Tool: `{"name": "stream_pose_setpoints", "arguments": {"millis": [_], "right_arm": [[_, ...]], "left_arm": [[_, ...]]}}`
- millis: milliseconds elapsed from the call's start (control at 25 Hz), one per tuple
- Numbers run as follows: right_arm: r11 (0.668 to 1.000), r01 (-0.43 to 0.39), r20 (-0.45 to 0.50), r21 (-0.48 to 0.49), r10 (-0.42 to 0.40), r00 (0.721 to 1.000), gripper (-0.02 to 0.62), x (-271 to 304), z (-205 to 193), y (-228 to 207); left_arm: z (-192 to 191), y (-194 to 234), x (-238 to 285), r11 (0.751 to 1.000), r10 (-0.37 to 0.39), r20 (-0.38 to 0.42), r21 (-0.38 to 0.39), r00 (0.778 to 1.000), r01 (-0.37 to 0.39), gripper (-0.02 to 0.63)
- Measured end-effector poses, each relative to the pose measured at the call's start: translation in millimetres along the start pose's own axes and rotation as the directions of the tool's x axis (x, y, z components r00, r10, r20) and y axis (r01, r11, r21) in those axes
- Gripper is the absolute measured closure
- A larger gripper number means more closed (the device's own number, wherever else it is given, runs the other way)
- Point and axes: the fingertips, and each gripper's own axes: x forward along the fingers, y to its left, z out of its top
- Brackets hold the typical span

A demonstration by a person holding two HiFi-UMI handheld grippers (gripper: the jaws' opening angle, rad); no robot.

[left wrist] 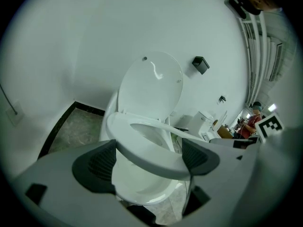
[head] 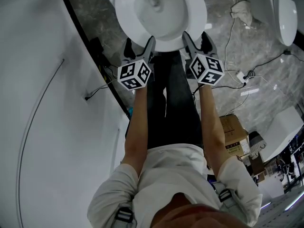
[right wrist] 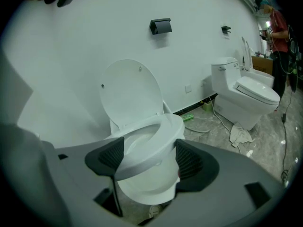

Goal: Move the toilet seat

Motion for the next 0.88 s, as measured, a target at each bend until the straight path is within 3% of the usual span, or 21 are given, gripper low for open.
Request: {"name": "stream_pose_setpoints", "arguments": {"millis": [240,480,600,760,880], "right_arm": [[1.000,-0.011,0.028,0.029,0.010,1.000,0.234,-5,20,6],[0.998,-0.022,0.019,0.053,0.021,1.000,0.233,-8,36,13],[0.997,-0.029,0.026,0.065,0.028,0.999,0.233,-8,45,14],[0.996,-0.036,0.045,0.083,0.033,0.998,0.233,-13,59,18],[0.996,-0.037,0.035,0.083,0.034,0.999,0.233,-17,61,20]], "left_arm": [[24,-12,-7,0.993,-0.007,0.034,0.118,0.999,0.002,0.178],[43,-34,-33,0.957,-0.075,0.050,0.284,0.996,0.058,0.179],[48,-44,-45,0.928,-0.102,0.043,0.363,0.994,0.079,0.179],[38,-59,-57,0.862,-0.115,-0.019,0.496,0.993,0.109,0.179],[33,-59,-53,0.849,-0.083,-0.029,0.521,0.996,0.086,0.179]]}}
